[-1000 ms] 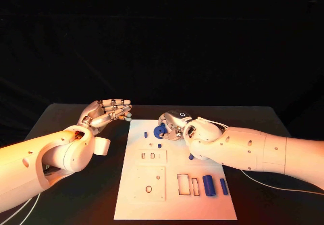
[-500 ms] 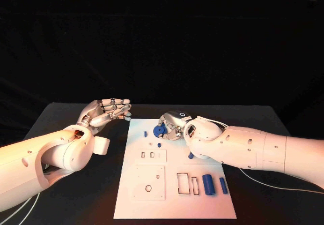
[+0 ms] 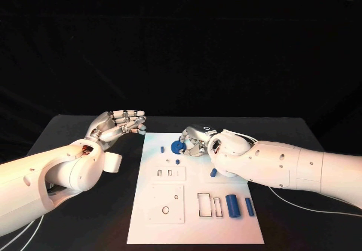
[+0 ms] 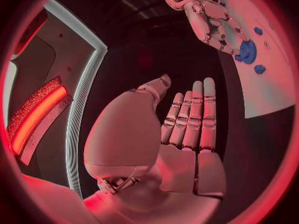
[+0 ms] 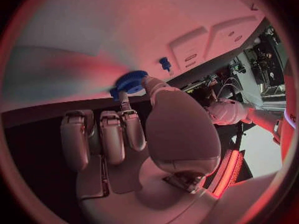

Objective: Assemble the parts on the task board

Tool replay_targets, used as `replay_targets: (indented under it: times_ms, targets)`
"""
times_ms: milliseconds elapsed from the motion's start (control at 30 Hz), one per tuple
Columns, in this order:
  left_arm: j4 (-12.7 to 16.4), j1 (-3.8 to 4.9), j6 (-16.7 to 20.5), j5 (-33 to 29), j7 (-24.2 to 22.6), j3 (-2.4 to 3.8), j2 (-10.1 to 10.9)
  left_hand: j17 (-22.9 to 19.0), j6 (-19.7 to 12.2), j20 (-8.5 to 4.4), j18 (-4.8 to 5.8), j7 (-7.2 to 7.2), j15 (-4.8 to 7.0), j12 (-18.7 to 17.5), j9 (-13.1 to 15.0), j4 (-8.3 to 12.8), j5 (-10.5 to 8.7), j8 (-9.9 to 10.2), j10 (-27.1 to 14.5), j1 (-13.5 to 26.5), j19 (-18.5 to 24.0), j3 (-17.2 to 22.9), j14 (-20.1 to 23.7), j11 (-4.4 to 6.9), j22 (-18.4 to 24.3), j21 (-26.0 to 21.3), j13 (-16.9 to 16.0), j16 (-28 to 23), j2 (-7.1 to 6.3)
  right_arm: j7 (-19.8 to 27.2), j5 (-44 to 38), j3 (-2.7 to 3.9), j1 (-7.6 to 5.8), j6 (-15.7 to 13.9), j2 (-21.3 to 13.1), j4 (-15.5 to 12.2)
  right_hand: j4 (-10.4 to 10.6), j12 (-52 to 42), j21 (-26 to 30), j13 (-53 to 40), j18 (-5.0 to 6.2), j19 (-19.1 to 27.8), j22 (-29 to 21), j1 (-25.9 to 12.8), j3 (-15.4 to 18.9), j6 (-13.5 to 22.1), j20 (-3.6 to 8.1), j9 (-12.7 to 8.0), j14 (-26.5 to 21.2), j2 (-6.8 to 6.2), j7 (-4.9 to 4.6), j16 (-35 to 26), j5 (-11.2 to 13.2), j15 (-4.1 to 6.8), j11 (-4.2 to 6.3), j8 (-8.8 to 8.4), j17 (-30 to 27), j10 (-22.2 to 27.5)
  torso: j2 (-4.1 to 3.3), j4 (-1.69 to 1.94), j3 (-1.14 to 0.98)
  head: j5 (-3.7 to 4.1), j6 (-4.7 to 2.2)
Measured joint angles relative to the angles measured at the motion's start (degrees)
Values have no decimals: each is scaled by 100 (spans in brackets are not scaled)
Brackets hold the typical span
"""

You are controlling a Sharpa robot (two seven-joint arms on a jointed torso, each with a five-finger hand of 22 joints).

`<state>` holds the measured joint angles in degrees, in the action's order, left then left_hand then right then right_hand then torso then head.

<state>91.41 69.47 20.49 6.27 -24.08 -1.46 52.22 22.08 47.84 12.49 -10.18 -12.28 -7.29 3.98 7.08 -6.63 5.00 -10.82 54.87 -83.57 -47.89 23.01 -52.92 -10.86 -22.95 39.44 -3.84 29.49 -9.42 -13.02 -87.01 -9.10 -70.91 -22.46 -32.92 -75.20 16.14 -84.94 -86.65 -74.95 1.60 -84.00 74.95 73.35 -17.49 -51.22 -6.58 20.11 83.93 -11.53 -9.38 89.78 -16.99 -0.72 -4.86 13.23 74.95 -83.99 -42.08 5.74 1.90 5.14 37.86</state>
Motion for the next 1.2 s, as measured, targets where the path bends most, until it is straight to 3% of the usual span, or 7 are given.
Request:
replay_targets:
  times_ms: [533,767,933,1133,1200]
  targets:
    - [4,0,0,0,7,0,21,-1,-22,-21,0,22,0,0,-3,0,0,0,-20,0,21,0,0,-20,-13,22,5,23,0,11,65,-1,2,41,-237,-220,0,-37,-87,1,4,0,-1,-22,0,-18,0,-9,0,-23,19,0,0,0,0,-5,-1,1,4,4,-2,9,3]
    - [-5,0,0,0,8,0,39,-1,-21,-21,0,21,0,0,-3,0,0,0,-20,0,21,0,0,-20,-13,22,5,23,0,4,105,14,-4,-173,-718,-572,-4,-60,-114,1,5,0,-1,-22,-4,-18,0,-9,0,-23,19,0,-22,0,1,-5,-2,1,7,-10,-7,5,-17]
    - [-26,-1,0,0,9,0,41,-1,-36,-1,0,7,-22,0,-5,0,0,0,-41,0,41,0,22,2,-18,22,4,23,0,71,274,45,-90,-391,-1153,-923,-43,-59,-110,2,6,0,-2,-18,-43,-18,0,-9,0,-27,19,0,-22,0,1,-38,-2,1,15,-23,-18,9,-40]
    - [-49,-1,0,0,9,0,30,-1,-42,-1,0,1,-22,0,-7,0,0,0,-40,0,41,0,22,1,-18,22,4,23,0,373,842,62,-263,-484,-1728,-1199,-212,38,-112,2,-2,0,-2,257,-124,-18,0,-9,0,-215,19,0,68,0,1,-84,-2,1,31,-48,-40,51,-68]
    - [-52,-1,0,0,10,0,24,-1,-42,-1,0,1,-22,0,-7,0,0,0,-40,0,41,0,22,1,-18,22,4,22,0,517,1056,63,-293,-474,-1883,-1213,-280,122,-206,2,-81,0,-2,329,-136,-18,0,-13,0,-267,19,0,68,0,38,-104,-3,39,36,-60,-47,70,-72]
